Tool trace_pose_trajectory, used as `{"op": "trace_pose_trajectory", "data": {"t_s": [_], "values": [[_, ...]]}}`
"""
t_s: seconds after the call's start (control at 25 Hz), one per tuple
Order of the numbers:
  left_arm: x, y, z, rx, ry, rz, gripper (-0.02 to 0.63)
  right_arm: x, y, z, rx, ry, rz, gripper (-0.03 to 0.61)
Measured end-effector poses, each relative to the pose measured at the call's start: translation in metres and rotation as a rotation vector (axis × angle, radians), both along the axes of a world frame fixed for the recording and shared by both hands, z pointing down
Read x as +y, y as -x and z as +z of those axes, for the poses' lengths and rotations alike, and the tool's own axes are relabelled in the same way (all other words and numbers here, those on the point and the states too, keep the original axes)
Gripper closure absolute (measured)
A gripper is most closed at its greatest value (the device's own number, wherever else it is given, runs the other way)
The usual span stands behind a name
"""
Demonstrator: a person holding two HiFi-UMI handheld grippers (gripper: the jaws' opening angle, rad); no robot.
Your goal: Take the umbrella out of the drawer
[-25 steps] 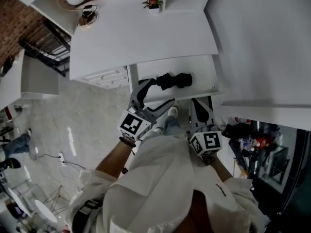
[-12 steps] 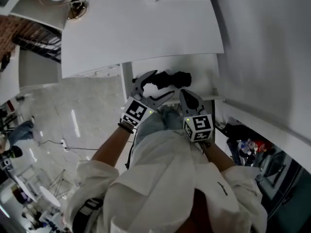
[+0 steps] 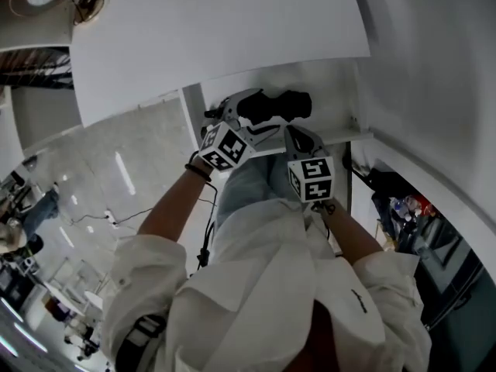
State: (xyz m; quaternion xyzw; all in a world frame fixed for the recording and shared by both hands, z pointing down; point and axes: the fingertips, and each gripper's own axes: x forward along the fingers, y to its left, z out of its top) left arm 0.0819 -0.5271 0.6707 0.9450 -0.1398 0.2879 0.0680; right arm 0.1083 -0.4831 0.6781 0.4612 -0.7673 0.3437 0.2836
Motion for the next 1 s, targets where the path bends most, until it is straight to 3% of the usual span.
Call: {"op": "trace_pose_trajectory", "data": {"t_s": [0.56,1.0], "values": [[0.017,-0.029,0.116,-0.276,0.015,0.376,0.210,-0.002,0.004,0.078,0.138,0.214,-0.065,0.561],[0.027,-0.045,0.180,-0.517,0.006,0.507,0.212,-0.004,0.001,0.103,0.184,0.268,-0.068,0.561]]}}
